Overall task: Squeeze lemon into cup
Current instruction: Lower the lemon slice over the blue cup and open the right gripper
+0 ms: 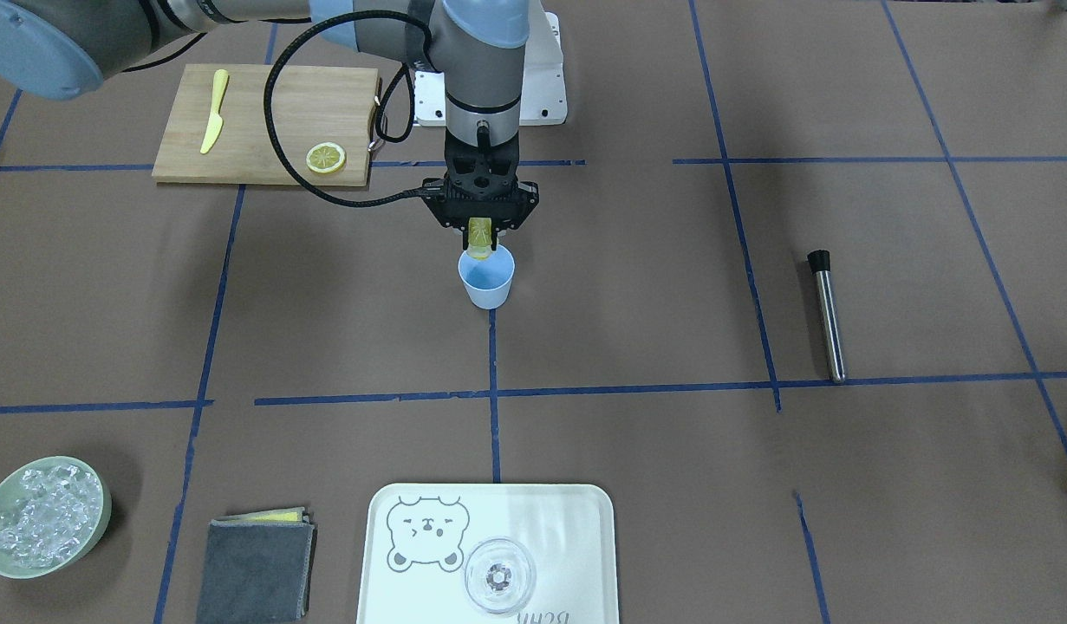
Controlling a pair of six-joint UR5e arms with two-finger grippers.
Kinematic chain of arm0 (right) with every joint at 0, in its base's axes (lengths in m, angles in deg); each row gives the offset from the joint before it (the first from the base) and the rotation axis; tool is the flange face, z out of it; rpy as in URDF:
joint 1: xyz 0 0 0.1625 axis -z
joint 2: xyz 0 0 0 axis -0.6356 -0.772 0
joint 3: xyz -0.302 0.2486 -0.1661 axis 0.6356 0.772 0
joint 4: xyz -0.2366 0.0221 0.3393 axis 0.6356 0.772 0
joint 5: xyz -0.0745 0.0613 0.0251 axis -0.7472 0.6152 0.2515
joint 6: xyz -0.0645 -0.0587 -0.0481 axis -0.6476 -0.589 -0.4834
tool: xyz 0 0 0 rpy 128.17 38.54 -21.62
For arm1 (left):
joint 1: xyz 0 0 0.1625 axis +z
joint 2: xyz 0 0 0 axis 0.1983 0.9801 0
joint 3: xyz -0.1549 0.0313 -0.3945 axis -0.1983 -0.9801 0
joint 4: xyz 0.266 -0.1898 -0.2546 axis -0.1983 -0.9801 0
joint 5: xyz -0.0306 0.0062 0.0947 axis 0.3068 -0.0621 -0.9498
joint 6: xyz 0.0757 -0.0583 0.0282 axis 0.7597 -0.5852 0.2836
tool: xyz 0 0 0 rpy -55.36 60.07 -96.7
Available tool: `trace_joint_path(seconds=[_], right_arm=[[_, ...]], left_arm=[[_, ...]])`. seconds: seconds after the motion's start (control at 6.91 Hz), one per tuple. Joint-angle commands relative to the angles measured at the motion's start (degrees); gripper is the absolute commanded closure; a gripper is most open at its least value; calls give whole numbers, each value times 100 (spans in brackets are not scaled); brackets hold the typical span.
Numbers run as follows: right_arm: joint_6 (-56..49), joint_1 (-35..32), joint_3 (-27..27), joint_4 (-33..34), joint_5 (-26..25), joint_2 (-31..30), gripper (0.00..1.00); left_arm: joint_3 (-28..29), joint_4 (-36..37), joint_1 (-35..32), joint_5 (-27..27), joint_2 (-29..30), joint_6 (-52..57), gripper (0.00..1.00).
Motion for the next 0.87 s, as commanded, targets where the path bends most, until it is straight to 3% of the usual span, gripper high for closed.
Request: trace_joint_path(seconds=[0.0, 0.14, 0.72], right_arm=[[11, 106, -12, -4, -3, -42, 56], [-7, 106, -12, -4, -3, -51, 52], [-25, 10, 5, -13, -21, -42, 56]], left_arm=[[1, 0, 0, 0, -7, 0, 0], [1, 0, 0, 0, -7, 0, 0], [1, -9, 0, 0, -7, 0, 0]])
